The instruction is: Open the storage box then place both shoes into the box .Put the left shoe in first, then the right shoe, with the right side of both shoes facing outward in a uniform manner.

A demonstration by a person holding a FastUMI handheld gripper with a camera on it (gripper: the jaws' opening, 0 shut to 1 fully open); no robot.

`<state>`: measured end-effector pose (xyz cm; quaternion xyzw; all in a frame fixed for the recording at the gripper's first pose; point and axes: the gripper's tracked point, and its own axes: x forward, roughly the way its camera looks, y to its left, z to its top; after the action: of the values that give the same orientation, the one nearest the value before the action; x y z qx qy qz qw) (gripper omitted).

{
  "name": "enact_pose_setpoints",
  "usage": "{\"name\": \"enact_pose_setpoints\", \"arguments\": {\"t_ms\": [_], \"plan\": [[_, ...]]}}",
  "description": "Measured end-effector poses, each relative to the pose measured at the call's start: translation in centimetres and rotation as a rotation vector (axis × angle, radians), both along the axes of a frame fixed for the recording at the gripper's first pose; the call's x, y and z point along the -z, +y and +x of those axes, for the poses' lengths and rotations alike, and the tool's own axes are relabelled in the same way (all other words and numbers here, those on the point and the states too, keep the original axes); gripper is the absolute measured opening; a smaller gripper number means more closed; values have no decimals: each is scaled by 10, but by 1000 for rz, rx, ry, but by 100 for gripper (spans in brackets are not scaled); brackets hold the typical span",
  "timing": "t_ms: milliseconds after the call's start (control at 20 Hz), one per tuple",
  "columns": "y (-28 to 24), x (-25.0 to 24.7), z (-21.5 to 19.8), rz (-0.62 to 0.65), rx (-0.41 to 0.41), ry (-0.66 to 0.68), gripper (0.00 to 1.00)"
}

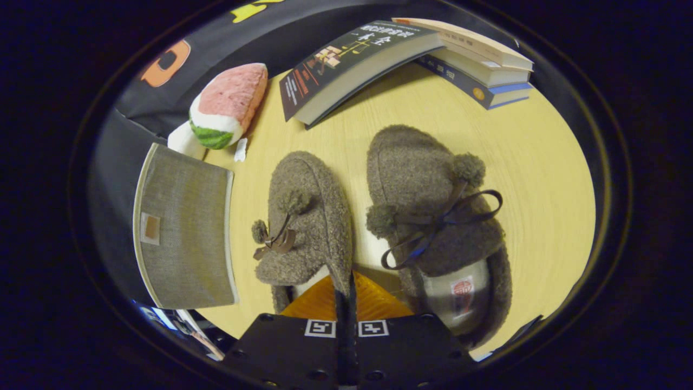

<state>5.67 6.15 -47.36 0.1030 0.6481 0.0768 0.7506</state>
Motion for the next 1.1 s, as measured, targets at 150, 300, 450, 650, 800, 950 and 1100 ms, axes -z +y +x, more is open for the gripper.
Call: {"name": "enact_pose_setpoints", "arguments": {"t_ms": [150,300,450,650,800,950,1100], "plan": [[2,-14,-1,-17,-13,-14,1],[11,-45,0,5,-18,-44,1],[30,-91,6,50,-27,-101,0],[68,-157,11,96,-74,-180,0],[108,-196,16,139,-102,-221,0],[155,-213,17,148,-161,-249,0],[203,-208,9,159,-206,-236,0]]}}
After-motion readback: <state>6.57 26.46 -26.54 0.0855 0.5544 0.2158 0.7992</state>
